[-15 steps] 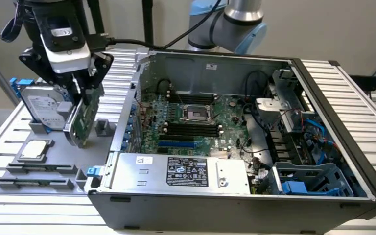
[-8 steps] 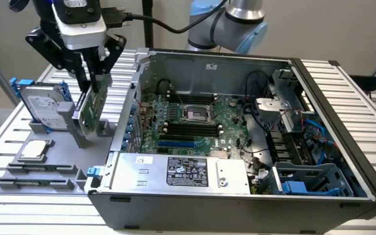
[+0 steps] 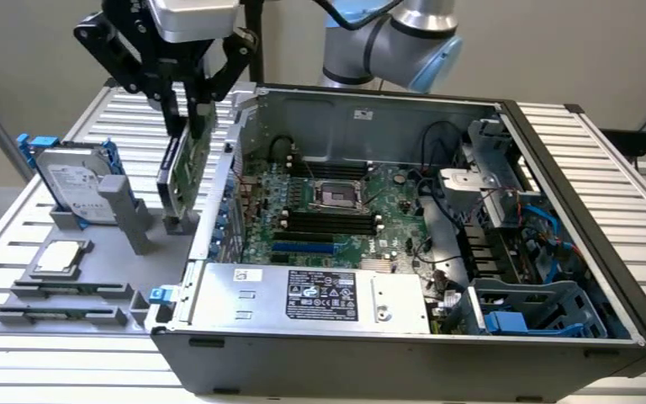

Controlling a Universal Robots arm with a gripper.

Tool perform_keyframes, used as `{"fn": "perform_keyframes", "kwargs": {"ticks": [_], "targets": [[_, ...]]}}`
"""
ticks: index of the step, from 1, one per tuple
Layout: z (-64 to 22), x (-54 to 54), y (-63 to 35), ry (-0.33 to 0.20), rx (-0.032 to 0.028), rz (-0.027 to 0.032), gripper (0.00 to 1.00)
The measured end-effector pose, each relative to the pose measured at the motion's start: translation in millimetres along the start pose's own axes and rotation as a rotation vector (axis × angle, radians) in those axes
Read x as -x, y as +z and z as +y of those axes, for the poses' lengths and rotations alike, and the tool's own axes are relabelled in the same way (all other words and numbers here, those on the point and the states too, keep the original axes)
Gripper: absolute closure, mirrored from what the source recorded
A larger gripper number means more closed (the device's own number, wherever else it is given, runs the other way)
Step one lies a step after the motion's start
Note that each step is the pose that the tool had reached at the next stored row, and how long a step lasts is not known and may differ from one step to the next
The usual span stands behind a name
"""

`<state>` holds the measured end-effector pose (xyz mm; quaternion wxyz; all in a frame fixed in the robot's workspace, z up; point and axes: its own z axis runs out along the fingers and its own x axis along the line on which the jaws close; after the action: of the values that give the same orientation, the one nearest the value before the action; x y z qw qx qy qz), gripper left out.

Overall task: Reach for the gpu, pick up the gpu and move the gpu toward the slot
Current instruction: 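Pick up the gpu and move the gpu toward the slot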

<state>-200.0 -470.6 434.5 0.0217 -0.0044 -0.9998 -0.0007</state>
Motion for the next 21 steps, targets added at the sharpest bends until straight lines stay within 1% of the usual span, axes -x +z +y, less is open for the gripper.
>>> {"fn": "perform_keyframes", "kwargs": {"ticks": [3, 8, 14, 17, 21], "targets": [[0.1, 13.6, -0.8, 0.0, 0.0018, 0.0002, 0.74], [0.3, 36.6, -1.8, 0.0, 0.0085, 0.0002, 0.74], [0.5, 63.9, -3.0, -0.001, 0.0149, 0.0003, 0.74], [0.7, 77.3, -3.6, -0.001, 0.0172, 0.0003, 0.74], [0.8, 95.7, -4.4, -0.001, 0.0183, 0.0004, 0.74]]}}
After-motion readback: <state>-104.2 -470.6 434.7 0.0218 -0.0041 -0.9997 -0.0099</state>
